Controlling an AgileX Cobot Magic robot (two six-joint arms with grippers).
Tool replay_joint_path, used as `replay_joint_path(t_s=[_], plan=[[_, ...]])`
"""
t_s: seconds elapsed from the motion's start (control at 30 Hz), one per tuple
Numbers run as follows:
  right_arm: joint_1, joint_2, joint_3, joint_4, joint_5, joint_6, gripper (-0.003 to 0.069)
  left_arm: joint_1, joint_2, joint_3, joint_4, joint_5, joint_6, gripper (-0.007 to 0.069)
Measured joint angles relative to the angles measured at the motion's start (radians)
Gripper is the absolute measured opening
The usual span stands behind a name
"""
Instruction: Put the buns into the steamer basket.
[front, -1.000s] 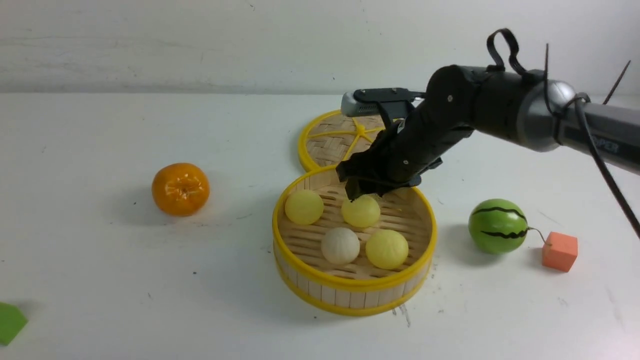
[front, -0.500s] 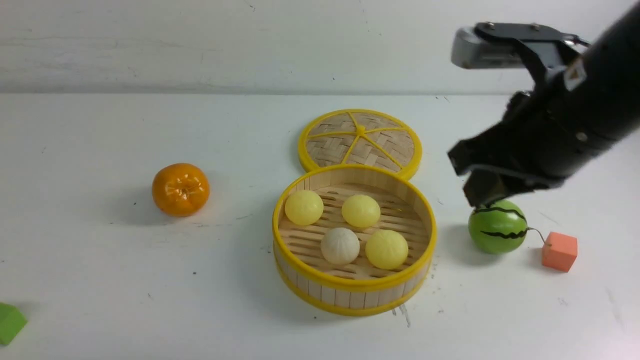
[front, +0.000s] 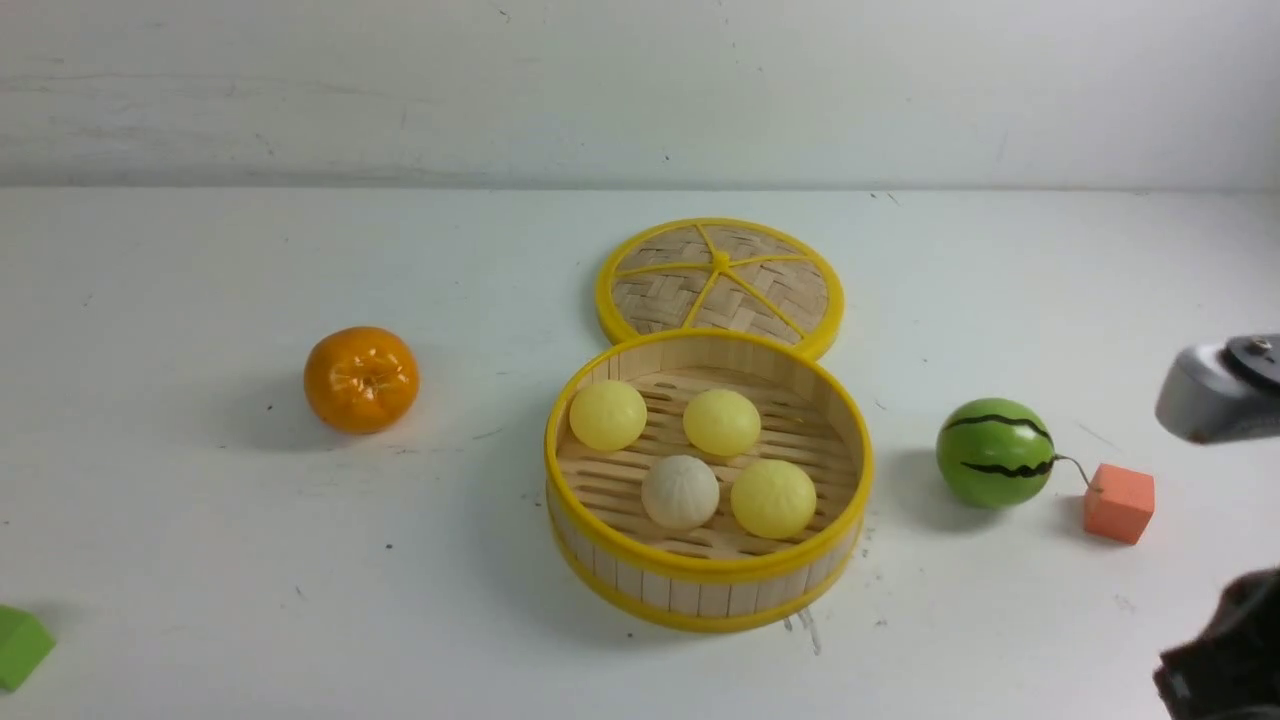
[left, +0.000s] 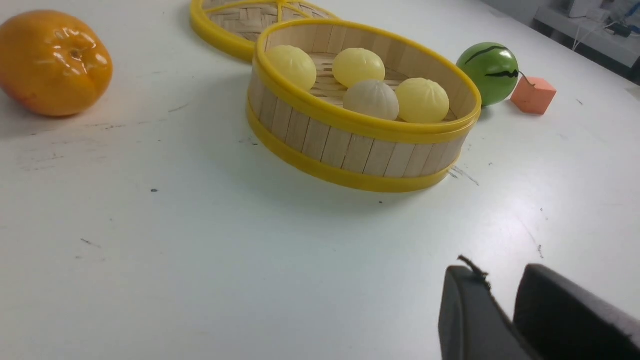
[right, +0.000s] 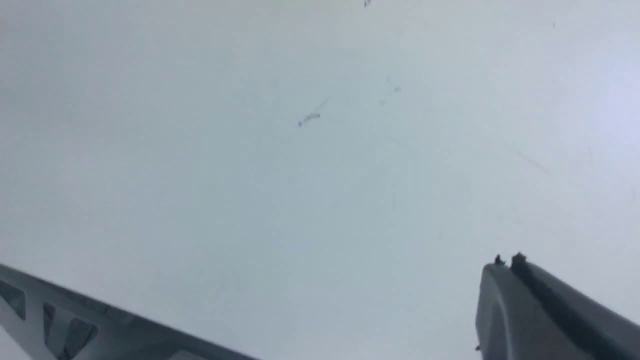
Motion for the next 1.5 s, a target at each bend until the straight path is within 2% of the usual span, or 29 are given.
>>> replay_joint_path(t_s=[0.13, 0.27, 0.33, 0.37, 0.53, 0.67, 0.8, 1.5], plan=[[0.0, -0.025, 0.004, -0.001, 0.059, 0.0, -0.0015, 0.0, 0.0, 0.0, 0.0, 0.0, 0.0, 0.0142], [-0.028, -0.103, 0.038, -0.04, 0.033, -0.022, -0.0015, 0.0, 0.0, 0.0, 0.0, 0.0, 0.0, 0.0142], [-0.076, -0.209, 0.099, -0.069, -0.059, -0.049, -0.0015, 0.0, 0.0, 0.0, 0.0, 0.0, 0.0, 0.0142], [-0.128, -0.305, 0.175, -0.092, -0.15, -0.066, -0.0013, 0.0, 0.0, 0.0, 0.0, 0.0, 0.0, 0.0142], [-0.245, -0.651, 0.511, -0.128, -0.543, -0.099, -0.0013, 0.0, 0.0, 0.0, 0.0, 0.0, 0.0, 0.0142], [-0.323, -0.902, 0.791, -0.141, -0.723, -0.063, -0.0013, 0.0, 0.0, 0.0, 0.0, 0.0, 0.0, 0.0142], [-0.362, -0.993, 0.926, -0.161, -0.749, -0.013, -0.001, 0.0, 0.0, 0.0, 0.0, 0.0, 0.0, 0.0142], [-0.368, -0.998, 0.931, -0.173, -0.77, -0.007, 0.0001, 0.0, 0.0, 0.0, 0.0, 0.004, 0.0, 0.0153]])
